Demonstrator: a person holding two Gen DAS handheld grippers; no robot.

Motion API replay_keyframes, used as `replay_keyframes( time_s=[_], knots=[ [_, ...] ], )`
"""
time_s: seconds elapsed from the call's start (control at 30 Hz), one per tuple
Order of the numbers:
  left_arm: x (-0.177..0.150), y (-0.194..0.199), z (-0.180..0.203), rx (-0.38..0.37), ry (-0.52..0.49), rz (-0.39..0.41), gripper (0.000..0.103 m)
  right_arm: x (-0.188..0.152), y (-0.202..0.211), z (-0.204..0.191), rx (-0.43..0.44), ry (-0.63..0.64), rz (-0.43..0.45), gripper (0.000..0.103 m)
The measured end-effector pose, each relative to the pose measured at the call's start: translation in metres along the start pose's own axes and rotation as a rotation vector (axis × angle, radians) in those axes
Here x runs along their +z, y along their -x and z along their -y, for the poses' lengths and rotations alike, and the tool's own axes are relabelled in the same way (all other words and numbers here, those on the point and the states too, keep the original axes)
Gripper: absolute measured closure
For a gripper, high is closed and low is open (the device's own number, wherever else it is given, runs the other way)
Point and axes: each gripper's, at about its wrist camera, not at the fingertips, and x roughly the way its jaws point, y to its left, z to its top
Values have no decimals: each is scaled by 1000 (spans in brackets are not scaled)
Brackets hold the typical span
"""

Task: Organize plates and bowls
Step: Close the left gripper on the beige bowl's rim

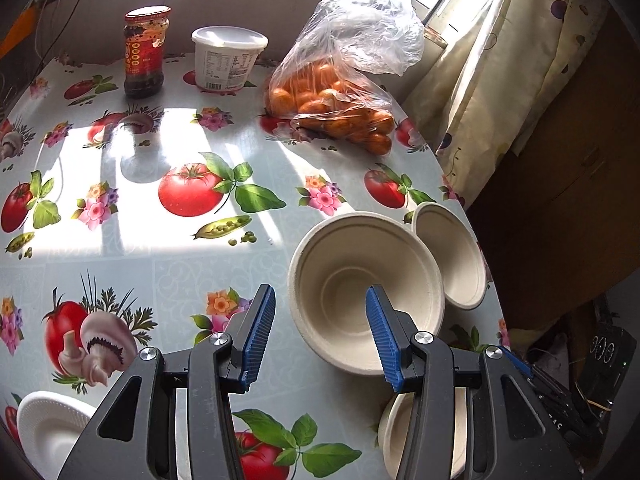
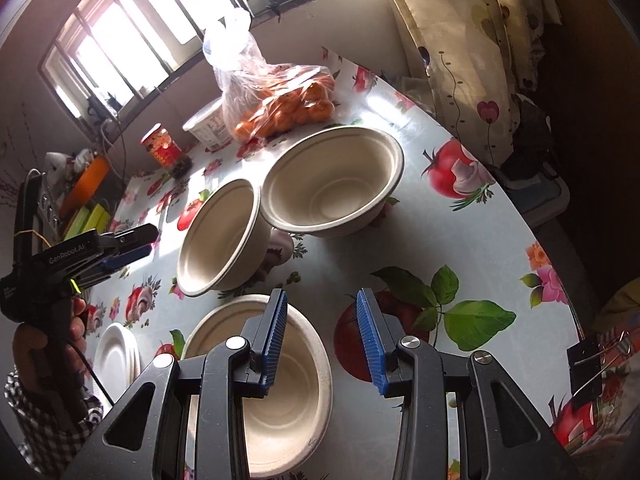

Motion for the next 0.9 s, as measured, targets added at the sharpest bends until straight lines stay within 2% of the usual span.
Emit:
replay_keyframes(
  time_s=[0.2, 0.43, 0.6, 0.9],
  knots=[
    [3, -8, -5, 2, 21, -8, 54, 19, -1, -16, 70, 16, 32, 67],
    [5, -20, -12, -3, 50, -22, 54, 24, -28, -47, 113, 64, -11, 67],
    [5, -25, -18, -10, 73, -32, 54, 24, -42, -60, 112, 85, -33, 67],
    [5, -34, -15, -38, 63, -46, 54, 26, -52, -62, 90, 86, -37, 67]
  ],
)
